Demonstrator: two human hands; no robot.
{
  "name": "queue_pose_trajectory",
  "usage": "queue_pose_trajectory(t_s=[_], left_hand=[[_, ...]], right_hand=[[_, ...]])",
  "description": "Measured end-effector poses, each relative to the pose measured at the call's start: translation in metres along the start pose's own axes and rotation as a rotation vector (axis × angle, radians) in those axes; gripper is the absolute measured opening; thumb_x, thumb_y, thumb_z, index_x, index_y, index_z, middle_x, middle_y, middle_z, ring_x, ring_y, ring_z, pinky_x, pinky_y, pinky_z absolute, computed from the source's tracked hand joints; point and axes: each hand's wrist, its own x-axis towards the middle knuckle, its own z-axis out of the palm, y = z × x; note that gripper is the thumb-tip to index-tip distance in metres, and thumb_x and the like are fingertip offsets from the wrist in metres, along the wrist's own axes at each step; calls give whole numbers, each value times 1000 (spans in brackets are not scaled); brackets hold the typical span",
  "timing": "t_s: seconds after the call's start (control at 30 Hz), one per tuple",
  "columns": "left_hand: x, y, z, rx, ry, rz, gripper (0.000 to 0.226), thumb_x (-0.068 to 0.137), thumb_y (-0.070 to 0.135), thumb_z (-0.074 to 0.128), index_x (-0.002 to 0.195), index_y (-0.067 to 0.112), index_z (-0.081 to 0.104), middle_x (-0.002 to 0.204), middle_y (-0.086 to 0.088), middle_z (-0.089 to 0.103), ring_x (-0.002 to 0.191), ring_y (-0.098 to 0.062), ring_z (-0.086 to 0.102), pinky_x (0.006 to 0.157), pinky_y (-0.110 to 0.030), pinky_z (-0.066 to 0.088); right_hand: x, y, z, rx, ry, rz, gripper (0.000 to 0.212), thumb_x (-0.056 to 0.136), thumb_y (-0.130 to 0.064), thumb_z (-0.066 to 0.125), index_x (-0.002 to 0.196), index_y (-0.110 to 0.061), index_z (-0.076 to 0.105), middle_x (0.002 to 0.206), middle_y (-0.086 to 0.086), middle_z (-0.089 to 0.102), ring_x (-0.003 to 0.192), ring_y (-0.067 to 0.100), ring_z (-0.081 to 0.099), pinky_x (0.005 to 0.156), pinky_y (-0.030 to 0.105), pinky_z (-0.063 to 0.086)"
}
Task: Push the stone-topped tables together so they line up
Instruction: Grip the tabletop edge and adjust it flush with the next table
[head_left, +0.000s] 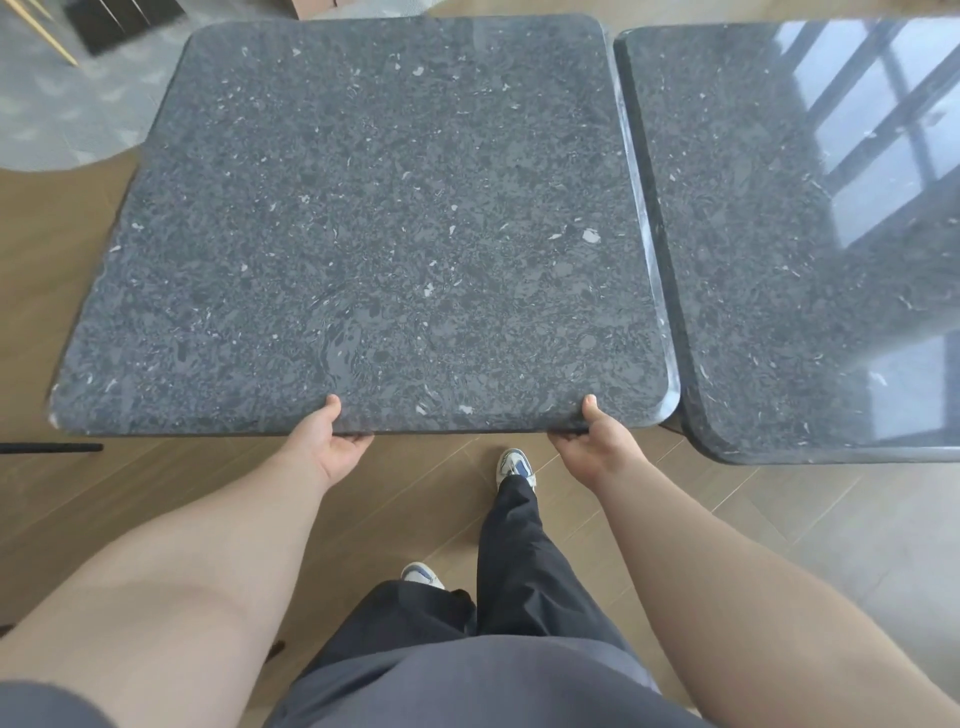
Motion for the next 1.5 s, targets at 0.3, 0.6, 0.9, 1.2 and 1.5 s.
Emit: queue_pose_trajectory(t_s=[0.3,0.6,0.9,1.2,1.5], left_hand=[[4,4,-3,10,17,-38,38,102,22,55,136,6,50,123,-17,62,108,-32,62,101,-49,47],[11,0,-10,9,-15,-32,40,102,27,53,136,6,49,128,-15,60,113,-28,60,107,-46,45],[3,4,-8,-9,-68,-36,36,100,23,57,133,8,51,128,-15,61,116,-29,59,111,-48,42],[-7,-3,-8,11,-24,-14,28,101,24,56,124,8,51,130,-14,58,131,-28,52,112,-47,39],[-28,-14,-30,21,27,-71,34,103,22,52,133,7,50,136,-16,56,130,-31,52,113,-48,38]], right_hand=[[6,3,0,-101,18,-32,31,106,-25,45,125,-1,52,122,15,63,106,26,63,96,39,48],[21,7,-9,-104,32,-83,46,104,-26,48,143,-2,44,142,15,55,122,26,58,92,38,50],[7,6,0,-62,41,-50,37,103,-24,52,132,-1,52,134,14,60,120,27,60,104,40,46],[-13,2,-5,-21,5,12,21,103,-22,54,102,-1,57,105,14,64,106,28,60,101,41,47],[-25,13,-32,-70,32,49,38,104,-24,51,132,2,51,124,20,62,106,32,62,98,42,47]])
